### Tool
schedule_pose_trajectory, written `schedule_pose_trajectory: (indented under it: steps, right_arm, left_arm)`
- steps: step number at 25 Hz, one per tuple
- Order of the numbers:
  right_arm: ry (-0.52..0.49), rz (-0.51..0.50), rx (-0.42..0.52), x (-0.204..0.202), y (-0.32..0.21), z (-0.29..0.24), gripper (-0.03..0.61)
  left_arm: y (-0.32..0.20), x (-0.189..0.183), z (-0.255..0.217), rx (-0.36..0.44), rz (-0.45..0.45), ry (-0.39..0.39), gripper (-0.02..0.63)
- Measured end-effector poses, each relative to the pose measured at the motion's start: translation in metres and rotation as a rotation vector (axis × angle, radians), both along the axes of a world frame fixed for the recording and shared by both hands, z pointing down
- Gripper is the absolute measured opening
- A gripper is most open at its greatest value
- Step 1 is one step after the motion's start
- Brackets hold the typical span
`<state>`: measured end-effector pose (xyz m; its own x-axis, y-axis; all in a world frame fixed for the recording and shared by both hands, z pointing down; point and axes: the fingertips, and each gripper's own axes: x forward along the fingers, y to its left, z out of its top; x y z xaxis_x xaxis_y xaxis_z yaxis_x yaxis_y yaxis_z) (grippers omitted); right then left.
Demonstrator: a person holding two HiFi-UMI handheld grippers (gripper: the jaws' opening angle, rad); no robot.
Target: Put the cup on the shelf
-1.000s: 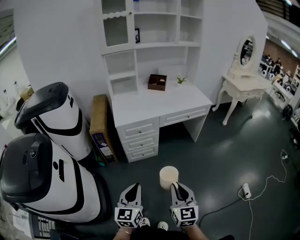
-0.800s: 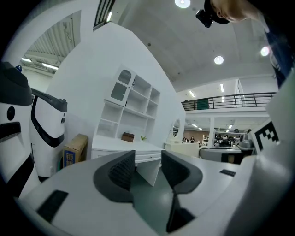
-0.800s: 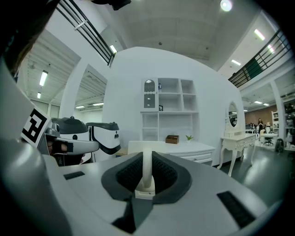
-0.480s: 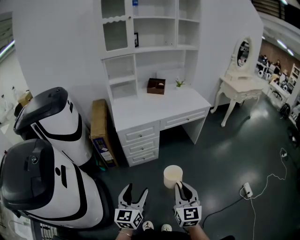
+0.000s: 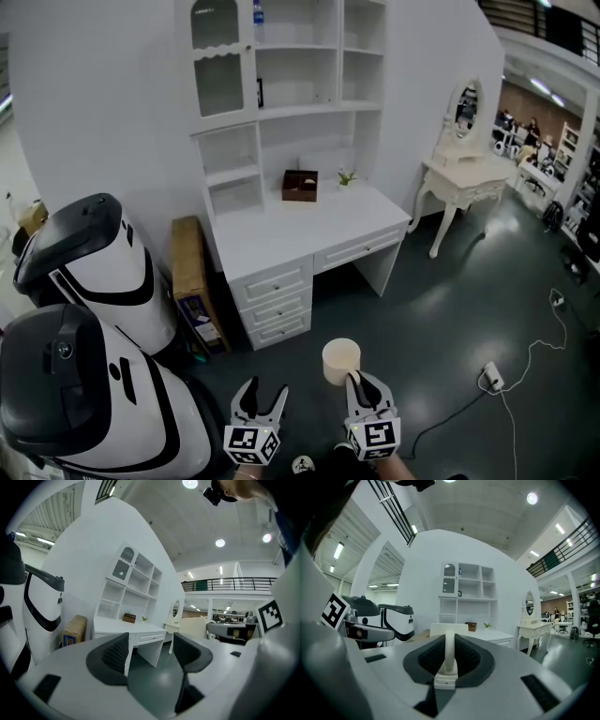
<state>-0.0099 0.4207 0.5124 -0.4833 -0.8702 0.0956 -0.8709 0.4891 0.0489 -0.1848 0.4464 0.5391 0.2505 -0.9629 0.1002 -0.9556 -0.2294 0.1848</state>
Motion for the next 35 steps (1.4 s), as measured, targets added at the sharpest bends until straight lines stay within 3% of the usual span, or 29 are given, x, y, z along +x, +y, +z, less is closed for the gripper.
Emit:
schedule_pose_trajectory:
  steps: [10, 25, 35]
  right_arm:
    - [0.016, 0.021, -0.015, 0.013, -0.036, 0.011, 0.052]
    - [-0.037, -0.05, 0.003, 0.058, -0.218, 0.001, 0.051]
    - [-0.043, -0.075, 0.0, 0.11, -0.298, 0.001, 0.051]
  left_arm:
    - [-0.04, 0.019, 0.021, -0.041, 0.043, -0.005, 0.29]
    - [-0.202, 0.066, 0.004, -0.031, -0.011, -0.045, 0.29]
    - [-0.282, 0.134, 0.003, -0.034, 0.013, -0.039, 0.29]
